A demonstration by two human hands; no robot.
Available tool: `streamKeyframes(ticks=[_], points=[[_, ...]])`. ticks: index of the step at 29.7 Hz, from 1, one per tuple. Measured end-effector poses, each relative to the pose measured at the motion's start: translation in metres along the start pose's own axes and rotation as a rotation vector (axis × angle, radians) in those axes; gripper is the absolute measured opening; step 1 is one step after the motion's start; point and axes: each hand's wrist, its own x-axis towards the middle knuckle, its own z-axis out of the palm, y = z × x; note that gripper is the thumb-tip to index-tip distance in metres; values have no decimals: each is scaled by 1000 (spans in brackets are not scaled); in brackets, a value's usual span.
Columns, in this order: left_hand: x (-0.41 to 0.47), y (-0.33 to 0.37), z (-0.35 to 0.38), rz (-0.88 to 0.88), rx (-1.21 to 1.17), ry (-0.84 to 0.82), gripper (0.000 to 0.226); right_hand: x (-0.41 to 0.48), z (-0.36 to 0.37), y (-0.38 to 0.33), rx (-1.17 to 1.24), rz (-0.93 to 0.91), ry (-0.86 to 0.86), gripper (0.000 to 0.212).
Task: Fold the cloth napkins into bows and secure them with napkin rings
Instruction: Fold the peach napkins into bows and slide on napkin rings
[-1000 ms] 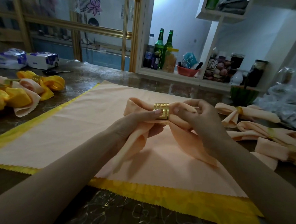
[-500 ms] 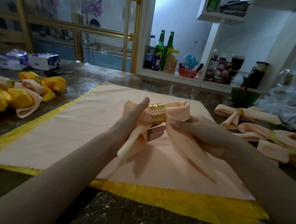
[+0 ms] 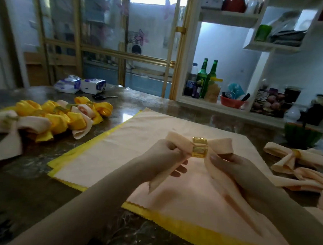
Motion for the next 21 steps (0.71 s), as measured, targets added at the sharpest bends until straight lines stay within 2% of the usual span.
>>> streamKeyframes(ticks=[2,4,10,13,16,19,21], points=[[-18,-5,-15,41,104,39,13,-9,10,-8,-112,-52,-22,11],[-43,-21,-49,69,242,153,13,-17,39,-24,-210,-122,-62,9],[-100,-40,-124,44,486,283,17,-30,119,-55,-256,-243,-231,6],[-133,-42,-177,-32,539,359,17,-32,171,-80,-289,-348,-300,6],[-162,-53,-243,-129,542,469,14,-32,240,-104,-315,-488,-410,24],[-178,-67,-294,-259,522,511,8,-36,306,-119,-309,-485,-531,30],[-179,-72,-318,-345,507,514,13,-38,337,-126,-273,-471,-569,32]])
